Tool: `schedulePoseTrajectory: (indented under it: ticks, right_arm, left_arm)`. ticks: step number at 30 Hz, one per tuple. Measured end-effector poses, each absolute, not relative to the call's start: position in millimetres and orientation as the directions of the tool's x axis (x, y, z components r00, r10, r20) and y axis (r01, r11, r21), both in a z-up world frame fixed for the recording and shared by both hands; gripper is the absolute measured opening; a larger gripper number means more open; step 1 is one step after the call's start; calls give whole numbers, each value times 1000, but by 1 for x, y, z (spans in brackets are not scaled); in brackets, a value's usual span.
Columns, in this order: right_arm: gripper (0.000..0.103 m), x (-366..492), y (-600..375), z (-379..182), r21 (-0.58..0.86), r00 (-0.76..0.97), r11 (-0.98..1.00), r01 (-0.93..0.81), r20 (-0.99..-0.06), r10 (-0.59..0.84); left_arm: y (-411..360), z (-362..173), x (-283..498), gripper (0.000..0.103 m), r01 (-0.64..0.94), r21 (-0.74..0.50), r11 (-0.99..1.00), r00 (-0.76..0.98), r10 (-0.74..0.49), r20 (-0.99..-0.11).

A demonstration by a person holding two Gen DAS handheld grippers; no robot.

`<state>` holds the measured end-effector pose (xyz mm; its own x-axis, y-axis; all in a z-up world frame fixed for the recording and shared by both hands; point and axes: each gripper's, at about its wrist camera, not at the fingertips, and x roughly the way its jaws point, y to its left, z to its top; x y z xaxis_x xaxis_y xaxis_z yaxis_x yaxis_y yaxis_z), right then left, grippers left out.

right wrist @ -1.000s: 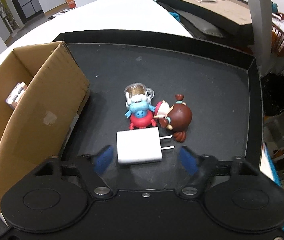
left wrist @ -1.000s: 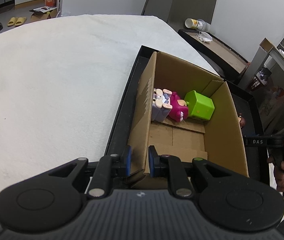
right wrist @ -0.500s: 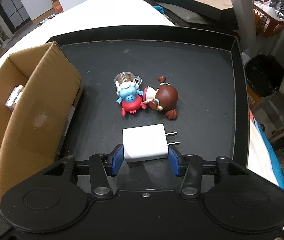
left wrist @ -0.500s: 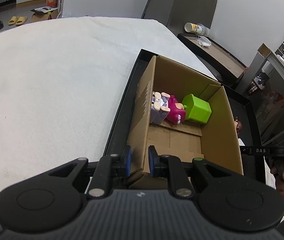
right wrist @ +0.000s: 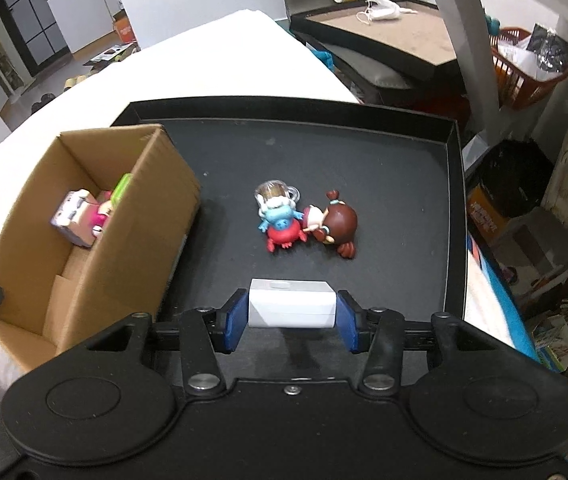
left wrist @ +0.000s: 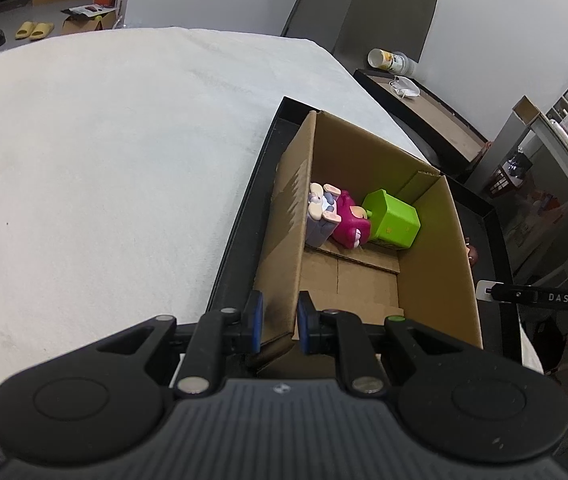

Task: Organize rigid objects
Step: 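Carry the white plug into the box with the right tool and release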

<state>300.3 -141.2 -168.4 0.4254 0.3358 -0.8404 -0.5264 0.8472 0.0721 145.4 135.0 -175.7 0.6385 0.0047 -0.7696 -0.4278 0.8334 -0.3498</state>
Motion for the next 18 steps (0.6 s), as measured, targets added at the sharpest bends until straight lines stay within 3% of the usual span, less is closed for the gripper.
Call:
schedulePoseTrajectory:
  ticks: [18]
  right_arm:
    - [46,277,-67,-106,-42,500,801,-597,-801,330]
  left_arm:
    - [146,-182,138,17,-388,-426,818,676,-62,-734]
